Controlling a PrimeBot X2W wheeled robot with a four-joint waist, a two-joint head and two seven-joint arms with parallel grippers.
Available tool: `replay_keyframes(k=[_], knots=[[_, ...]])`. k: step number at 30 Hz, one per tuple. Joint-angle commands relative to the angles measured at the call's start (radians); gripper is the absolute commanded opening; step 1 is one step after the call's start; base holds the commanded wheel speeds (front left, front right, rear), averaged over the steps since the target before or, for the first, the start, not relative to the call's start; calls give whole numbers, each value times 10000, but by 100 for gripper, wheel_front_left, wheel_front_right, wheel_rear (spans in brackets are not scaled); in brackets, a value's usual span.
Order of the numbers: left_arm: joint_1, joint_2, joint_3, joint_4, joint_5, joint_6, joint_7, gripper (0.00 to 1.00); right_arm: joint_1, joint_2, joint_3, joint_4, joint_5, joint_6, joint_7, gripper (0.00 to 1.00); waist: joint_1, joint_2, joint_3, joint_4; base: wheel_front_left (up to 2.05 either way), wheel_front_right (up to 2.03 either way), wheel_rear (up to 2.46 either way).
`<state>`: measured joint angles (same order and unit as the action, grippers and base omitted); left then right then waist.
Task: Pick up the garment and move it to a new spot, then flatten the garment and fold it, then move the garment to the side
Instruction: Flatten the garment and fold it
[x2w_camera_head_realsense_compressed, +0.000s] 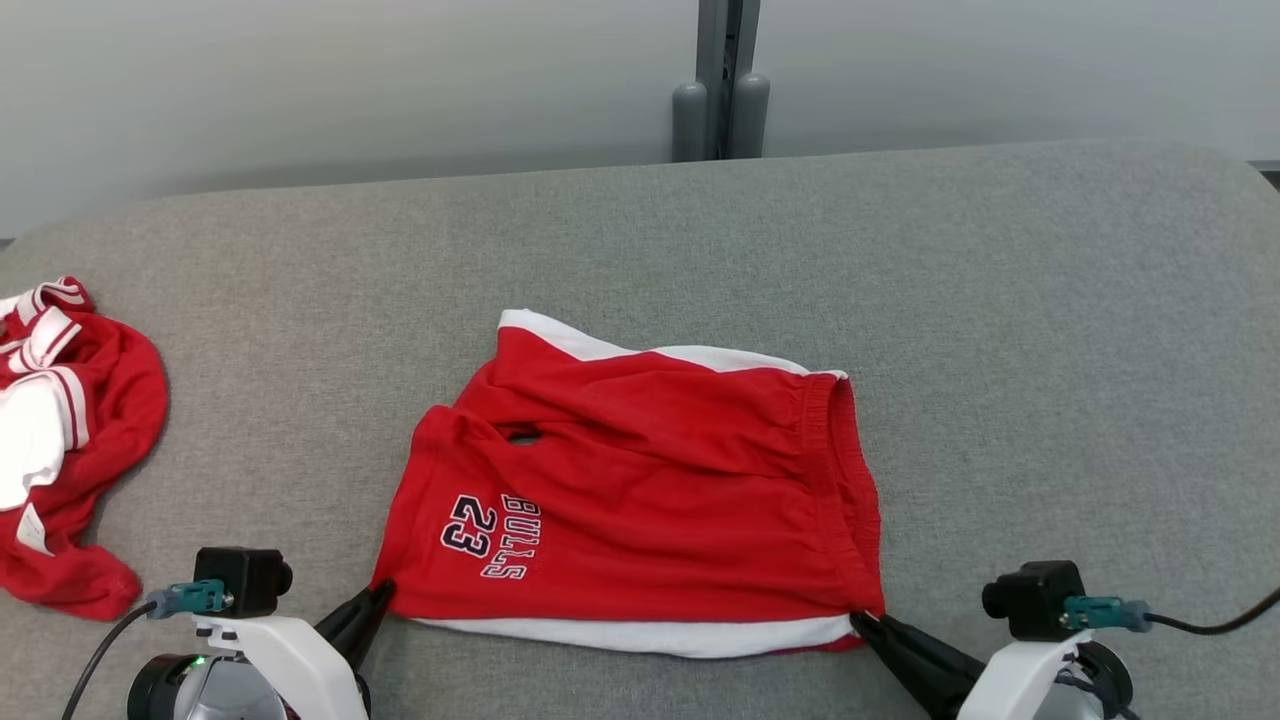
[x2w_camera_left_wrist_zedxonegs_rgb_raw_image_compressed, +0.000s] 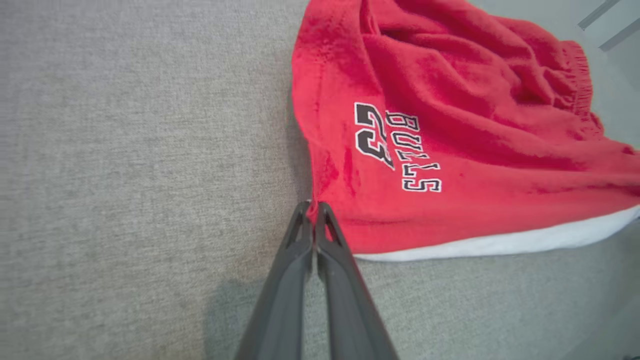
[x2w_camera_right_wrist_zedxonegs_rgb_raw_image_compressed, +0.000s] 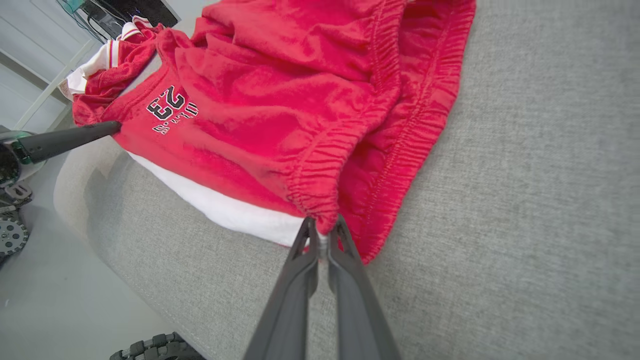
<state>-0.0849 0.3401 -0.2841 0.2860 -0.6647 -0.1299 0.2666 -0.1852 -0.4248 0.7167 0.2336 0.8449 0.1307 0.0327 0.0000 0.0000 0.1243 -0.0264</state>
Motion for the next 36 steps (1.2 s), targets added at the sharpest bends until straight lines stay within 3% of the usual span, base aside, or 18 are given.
replay_keyframes(k=[1,10,17,26,36], knots=[[124,119,0,-220,-33,-8,-46,0,78,-130,-84,-152,197,1,-202,0,0,0,-98,77,0,0,0],[347,78,10,-1720,-570,-7,-185,0,271,-674,-317,-1141,436,1,-771,0,0,0,-232,177,0,0,0],[-840,453,-88,-2295,-1221,-7,113,0,-634,-912,-472,-1862,784,3,-1052,0,0,0,239,102,0,0,0],[-4849,1173,-392,-1260,-1400,-8,796,0,-4101,-1360,-30,-2117,1665,1,-892,0,0,0,2176,-94,0,0,0],[-10216,1229,-1104,1263,-1049,-6,897,0,-9279,-1588,1049,-906,1928,1,-1133,0,0,0,4361,-211,0,0,0]])
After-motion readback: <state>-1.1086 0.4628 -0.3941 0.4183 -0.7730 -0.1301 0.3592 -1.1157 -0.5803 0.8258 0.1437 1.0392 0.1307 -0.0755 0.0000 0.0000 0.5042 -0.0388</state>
